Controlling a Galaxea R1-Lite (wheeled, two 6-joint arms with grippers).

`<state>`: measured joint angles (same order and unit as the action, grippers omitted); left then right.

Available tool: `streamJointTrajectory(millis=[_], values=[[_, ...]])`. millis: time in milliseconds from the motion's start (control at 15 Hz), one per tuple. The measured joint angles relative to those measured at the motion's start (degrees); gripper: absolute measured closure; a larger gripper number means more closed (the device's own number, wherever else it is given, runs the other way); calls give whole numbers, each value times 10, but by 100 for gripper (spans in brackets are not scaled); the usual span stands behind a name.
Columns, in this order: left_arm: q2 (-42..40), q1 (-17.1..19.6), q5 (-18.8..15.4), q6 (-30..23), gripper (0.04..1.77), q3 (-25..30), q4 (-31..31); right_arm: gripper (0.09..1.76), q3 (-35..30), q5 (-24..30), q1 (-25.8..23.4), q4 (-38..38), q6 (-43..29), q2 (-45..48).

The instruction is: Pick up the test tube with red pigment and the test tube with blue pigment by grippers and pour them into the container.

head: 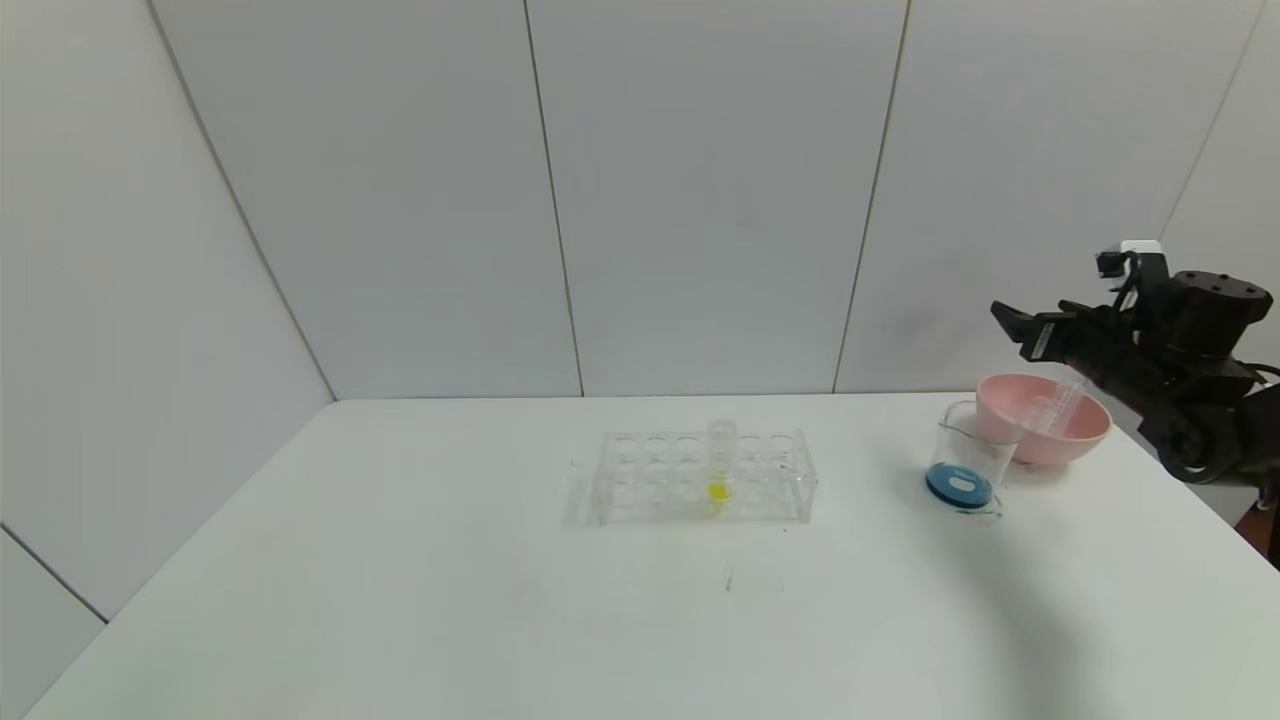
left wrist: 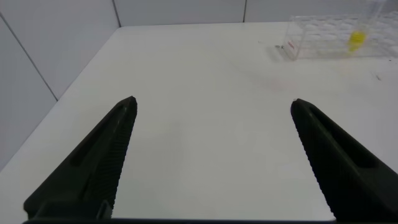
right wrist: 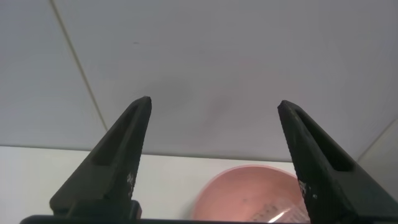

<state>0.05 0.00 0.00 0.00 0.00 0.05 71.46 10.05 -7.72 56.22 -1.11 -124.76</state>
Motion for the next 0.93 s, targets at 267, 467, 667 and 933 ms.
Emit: streamJointTrajectory(millis=[267, 467, 667, 933], values=[[0, 0, 0, 0, 5, 0, 0, 29, -50, -42, 82, 13, 0, 41], [0, 0, 0, 0, 5, 0, 0, 24, -98, -46, 102, 27, 0, 97], [0, 0, 0, 0, 5, 0, 0, 21, -166, -44, 93, 56, 0, 176], [0, 0, 0, 0, 5, 0, 0, 18, -272, -45, 59, 108, 0, 320]])
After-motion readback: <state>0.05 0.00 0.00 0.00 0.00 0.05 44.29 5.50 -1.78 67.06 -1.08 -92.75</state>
